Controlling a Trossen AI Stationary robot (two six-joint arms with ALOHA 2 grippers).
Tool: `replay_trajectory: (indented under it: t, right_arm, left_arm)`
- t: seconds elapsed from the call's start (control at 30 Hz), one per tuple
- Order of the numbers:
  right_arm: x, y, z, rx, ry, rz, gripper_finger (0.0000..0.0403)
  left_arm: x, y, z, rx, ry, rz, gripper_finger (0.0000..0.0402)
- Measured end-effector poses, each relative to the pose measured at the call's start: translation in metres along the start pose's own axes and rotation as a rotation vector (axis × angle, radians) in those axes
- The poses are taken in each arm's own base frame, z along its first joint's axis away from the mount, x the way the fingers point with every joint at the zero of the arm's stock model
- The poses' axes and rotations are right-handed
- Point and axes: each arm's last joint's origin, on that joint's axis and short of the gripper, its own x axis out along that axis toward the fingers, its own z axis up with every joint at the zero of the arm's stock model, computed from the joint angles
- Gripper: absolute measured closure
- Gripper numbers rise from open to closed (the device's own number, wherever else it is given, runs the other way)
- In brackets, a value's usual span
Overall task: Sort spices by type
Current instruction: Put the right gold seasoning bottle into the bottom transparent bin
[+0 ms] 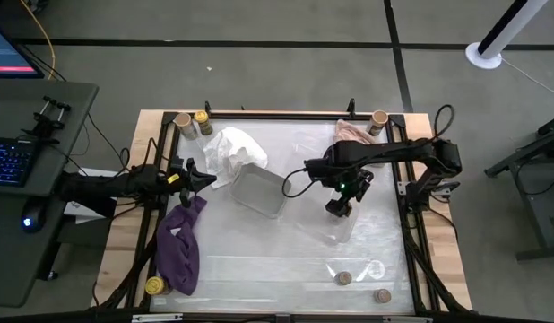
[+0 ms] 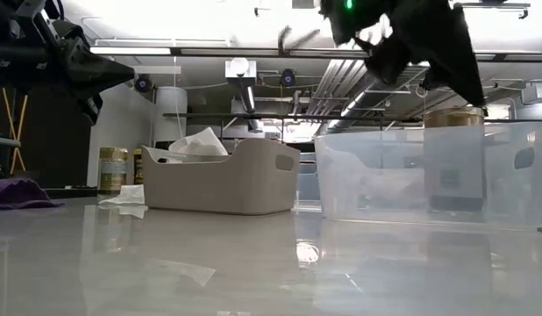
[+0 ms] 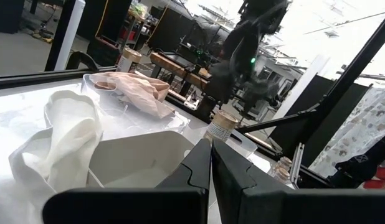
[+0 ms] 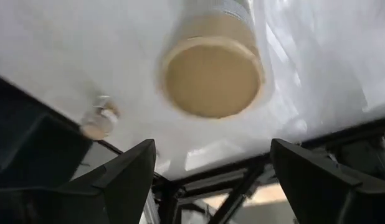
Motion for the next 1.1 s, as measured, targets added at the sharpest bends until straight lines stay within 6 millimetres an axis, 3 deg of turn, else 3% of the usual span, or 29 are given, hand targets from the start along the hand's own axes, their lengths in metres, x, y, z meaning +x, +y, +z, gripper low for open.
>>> replay_trajectory:
  t: [0.17, 0.33, 0.47, 0.57, 0.7, 0.83, 1.0, 1.1]
  right_arm:
    - [-0.032, 0.002, -0.038, -0.034, -0.173, 0.046, 0.009]
    - [-0.049, -0.001, -0.074, 0.074, -0.437, 0.06, 0.0089]
    - [-0.061, -0.005, -0.083, 0.202, -0.66, 0.089, 0.0089]
    - [-0.07, -0.017, -0.079, 0.355, -0.803, 0.055, 0.0089]
    - [-0.084, -0.048, -0.06, 0.566, -0.959, -0.102, 0.0089]
    - [-0.102, -0.096, -0.038, 0.772, -1.039, -0.22, 0.0089]
    - [-0.116, -0.164, -0.023, 1.064, -1.036, -0.344, 0.0089]
    - [-0.118, -0.195, -0.014, 1.19, -0.998, -0.355, 0.0089]
  left_arm:
    - [0.0, 0.0, 0.0, 0.0, 0.0, 0.001, 0.0398]
    - [0.0, 0.0, 0.0, 0.0, 0.0, 0.001, 0.0398]
    - [0.0, 0.0, 0.0, 0.0, 0.001, 0.001, 0.0398]
    - [0.0, 0.0, 0.0, 0.0, 0.001, 0.0, 0.0398]
    - [0.0, 0.0, 0.0, 0.0, 0.0, 0.0, 0.0398]
    - [0.0, 0.0, 0.0, 0.0, 0.002, 0.001, 0.0398]
    - [0.0, 0.0, 0.0, 0.0, 0.0, 0.001, 0.0398]
    - [0.0, 0.0, 0.0, 0.0, 0.0, 0.0, 0.0398]
